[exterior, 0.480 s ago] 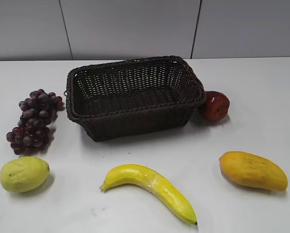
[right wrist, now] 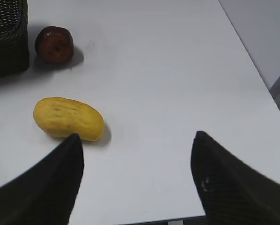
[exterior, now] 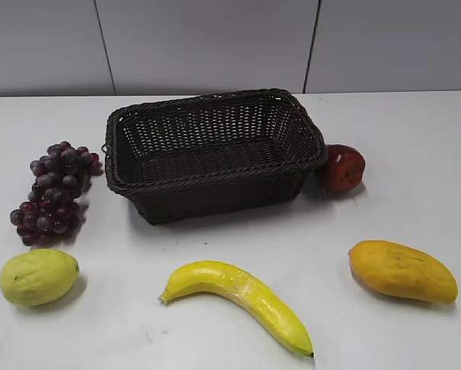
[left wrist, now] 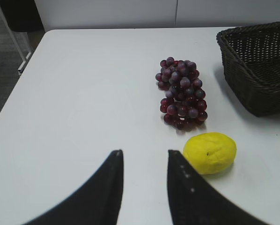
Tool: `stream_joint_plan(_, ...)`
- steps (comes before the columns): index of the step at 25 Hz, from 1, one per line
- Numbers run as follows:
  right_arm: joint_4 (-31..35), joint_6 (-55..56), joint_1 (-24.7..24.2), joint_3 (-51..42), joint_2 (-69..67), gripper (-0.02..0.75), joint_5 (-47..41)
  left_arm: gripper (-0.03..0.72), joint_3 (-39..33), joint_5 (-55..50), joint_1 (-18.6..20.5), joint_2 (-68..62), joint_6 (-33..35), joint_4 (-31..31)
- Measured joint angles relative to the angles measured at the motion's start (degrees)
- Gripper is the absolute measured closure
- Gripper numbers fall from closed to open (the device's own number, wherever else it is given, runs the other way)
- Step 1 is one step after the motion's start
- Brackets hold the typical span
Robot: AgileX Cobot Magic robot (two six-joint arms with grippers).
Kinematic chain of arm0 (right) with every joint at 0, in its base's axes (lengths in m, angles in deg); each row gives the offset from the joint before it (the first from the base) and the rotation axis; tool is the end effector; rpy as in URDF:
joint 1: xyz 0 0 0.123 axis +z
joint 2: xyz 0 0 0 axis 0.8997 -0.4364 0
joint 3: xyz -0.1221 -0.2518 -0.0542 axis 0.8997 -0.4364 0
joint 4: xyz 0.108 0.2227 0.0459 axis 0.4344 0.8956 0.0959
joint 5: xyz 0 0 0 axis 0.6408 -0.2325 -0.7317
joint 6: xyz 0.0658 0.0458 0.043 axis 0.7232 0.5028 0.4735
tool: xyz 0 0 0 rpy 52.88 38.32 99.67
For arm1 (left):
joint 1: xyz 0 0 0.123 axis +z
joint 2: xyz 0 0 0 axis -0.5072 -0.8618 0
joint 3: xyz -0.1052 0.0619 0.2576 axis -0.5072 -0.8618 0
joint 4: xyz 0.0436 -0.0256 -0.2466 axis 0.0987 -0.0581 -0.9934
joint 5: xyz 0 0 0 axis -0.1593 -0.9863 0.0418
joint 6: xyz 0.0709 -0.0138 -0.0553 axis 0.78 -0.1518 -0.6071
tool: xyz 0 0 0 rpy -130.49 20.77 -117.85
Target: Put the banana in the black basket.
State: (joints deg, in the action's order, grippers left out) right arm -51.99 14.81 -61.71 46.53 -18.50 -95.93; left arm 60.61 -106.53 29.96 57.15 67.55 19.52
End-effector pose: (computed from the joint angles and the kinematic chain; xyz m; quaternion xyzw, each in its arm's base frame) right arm -0.0042 -0.0067 0.2768 0.0122 0.8495 -0.0118 0.5274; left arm -0.0061 -0.0025 0.2802 0.0567 0.8448 0.0137 0.5319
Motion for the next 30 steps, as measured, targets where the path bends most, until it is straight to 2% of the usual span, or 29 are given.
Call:
stream_joint_plan(13,0.05,0.0,0.0,0.3,0.0,0.166,1.3,0.453,0.0,0.0,0.0,0.0,0.0,0.0)
stream_joint_plan(19,1.25,0.0,0.0,1.14,-2.59,0.164,17.67,0.453,0.0,0.0,0.0,0.0,0.0,0.0)
stream_joint_plan(22,1.82,0.02,0.0,-0.14,-6.15,0.116,26.87,0.453,0.0,0.0,0.0,0.0,0.0,0.0)
stream_joint_plan(24,2.39,0.02,0.0,-0.88,-10.1,0.08,30.7,0.453,0.0,0.0,0.0,0.0,0.0,0.0)
stream_joint_plan(30,5.96,0.02,0.0,-1.17,-22.84,0.071,41.24,0.453,0.0,0.0,0.0,0.0,0.0,0.0)
